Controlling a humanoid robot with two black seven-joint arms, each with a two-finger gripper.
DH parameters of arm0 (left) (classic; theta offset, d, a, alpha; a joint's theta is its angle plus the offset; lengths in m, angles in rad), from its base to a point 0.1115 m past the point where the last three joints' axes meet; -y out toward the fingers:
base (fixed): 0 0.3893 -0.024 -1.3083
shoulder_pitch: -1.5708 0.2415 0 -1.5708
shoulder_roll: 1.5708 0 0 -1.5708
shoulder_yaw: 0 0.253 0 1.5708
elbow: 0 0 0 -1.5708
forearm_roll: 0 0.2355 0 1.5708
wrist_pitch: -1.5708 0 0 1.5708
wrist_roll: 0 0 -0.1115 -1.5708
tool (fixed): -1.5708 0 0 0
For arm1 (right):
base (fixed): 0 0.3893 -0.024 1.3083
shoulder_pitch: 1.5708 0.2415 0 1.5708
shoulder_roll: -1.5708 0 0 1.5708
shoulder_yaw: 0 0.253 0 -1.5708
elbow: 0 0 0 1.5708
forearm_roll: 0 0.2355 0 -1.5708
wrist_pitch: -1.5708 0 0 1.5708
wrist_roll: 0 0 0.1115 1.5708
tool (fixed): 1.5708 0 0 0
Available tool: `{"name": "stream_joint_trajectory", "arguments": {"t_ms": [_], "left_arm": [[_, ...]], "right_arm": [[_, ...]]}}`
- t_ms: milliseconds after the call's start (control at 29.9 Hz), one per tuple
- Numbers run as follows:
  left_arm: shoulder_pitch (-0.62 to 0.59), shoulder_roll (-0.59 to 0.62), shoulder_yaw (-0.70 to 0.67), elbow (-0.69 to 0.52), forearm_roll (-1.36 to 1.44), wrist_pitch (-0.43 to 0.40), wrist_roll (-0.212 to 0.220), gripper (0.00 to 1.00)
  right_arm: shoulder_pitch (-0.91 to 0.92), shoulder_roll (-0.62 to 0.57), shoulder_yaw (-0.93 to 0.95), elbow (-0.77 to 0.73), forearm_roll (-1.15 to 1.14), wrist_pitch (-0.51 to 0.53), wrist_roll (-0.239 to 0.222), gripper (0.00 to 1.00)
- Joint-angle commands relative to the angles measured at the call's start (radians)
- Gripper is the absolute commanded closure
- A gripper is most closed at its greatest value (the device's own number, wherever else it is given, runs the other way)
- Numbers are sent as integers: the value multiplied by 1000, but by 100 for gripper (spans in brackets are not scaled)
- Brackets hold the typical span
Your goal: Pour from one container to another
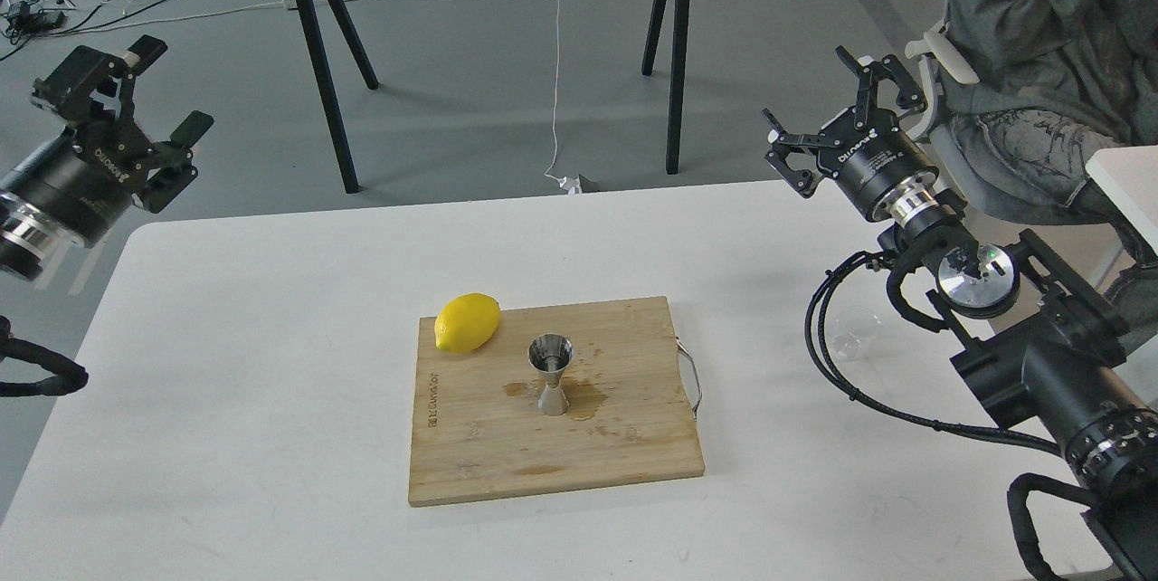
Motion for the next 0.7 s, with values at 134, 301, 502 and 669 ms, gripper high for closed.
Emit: {"name": "stream_joint_trajectory", "arguments": {"t_ms": [134, 301, 502, 669], "left_arm": [[66, -53, -2, 0, -1, 0, 0, 2], [92, -79, -3, 0, -3, 0, 0, 2], [97, -102, -9, 0, -3, 0, 0, 2], [97, -104, -14, 0, -3, 0, 0, 2]], "right_arm": [[24, -34, -34, 0, -14, 0, 3, 2], [38, -45, -45, 0, -14, 0, 10, 2], [37, -50, -44, 0, -14, 0, 13, 2], [43, -50, -45, -3, -14, 0, 18, 2]]}}
